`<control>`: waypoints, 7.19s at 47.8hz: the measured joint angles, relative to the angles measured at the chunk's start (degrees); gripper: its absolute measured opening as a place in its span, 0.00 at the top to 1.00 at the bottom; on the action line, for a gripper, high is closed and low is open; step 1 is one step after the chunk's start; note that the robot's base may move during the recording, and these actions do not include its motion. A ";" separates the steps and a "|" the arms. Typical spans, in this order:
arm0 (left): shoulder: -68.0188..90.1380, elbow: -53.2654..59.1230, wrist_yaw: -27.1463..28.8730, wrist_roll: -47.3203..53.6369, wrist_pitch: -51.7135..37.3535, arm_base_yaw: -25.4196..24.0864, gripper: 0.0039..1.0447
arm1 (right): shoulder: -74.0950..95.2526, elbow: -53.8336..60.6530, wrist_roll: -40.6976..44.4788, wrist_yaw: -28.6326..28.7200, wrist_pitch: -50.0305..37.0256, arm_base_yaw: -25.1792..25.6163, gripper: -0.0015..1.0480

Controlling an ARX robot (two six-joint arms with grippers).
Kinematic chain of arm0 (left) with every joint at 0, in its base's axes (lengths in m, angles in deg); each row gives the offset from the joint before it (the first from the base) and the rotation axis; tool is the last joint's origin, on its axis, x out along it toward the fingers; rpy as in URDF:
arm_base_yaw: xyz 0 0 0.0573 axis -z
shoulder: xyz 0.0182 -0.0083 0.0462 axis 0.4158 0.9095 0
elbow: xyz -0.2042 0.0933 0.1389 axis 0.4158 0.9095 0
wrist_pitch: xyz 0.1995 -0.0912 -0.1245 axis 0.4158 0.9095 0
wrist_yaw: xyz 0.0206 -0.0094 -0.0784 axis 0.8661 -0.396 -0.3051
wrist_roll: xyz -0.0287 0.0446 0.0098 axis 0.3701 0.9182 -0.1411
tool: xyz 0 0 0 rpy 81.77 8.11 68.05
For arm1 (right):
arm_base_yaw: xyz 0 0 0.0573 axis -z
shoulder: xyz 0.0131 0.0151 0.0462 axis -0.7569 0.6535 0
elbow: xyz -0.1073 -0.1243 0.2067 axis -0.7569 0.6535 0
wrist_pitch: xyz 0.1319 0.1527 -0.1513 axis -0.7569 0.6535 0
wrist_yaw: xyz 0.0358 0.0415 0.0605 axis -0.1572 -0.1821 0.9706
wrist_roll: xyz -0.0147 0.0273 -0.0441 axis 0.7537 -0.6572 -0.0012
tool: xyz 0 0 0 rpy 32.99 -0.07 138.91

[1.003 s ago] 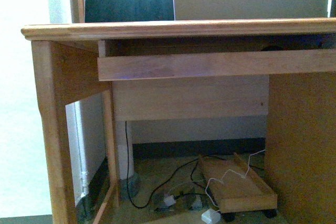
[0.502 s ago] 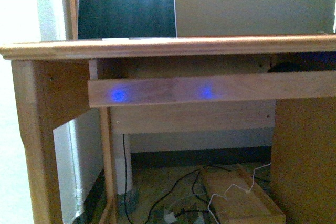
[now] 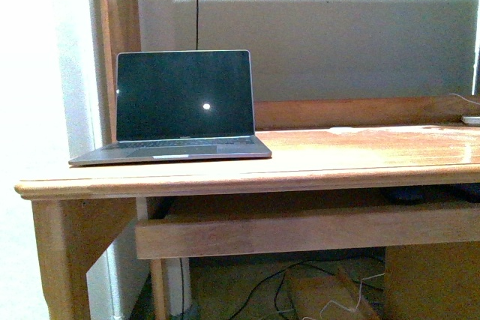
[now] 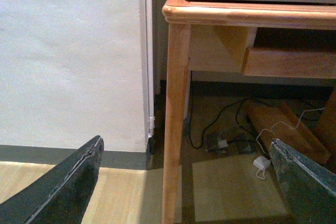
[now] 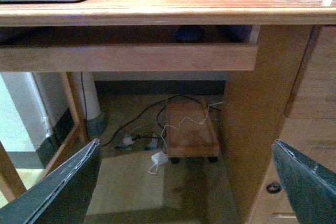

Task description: Place mouse

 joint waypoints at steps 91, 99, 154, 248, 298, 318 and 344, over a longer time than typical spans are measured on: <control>101.61 -47.45 -26.08 59.65 -18.71 10.16 0.07 | 0.00 0.00 0.00 0.02 0.00 0.00 0.07; 91.60 -39.04 -30.03 43.01 -19.63 10.45 0.07 | 0.00 0.00 0.00 0.04 0.00 0.00 0.07; 28.92 -0.48 2.91 1.86 -30.58 0.52 0.98 | 80.08 -46.88 13.86 -23.45 -10.14 -11.67 0.07; -1.14 1.20 2.91 1.79 -2.97 0.52 0.60 | 86.09 -56.89 -1.55 -8.31 7.19 -1.99 0.47; -1.14 1.20 2.93 1.79 -2.97 0.52 0.07 | 119.84 -110.25 -7.96 -27.26 11.13 -21.20 0.06; -1.14 1.20 2.93 1.79 -2.97 0.52 0.07 | 77.72 -63.12 -2.60 -3.82 -7.19 -6.88 0.07; -1.14 1.20 2.91 1.79 -2.97 0.52 0.07 | 56.96 -20.37 10.29 14.97 -9.07 10.75 0.07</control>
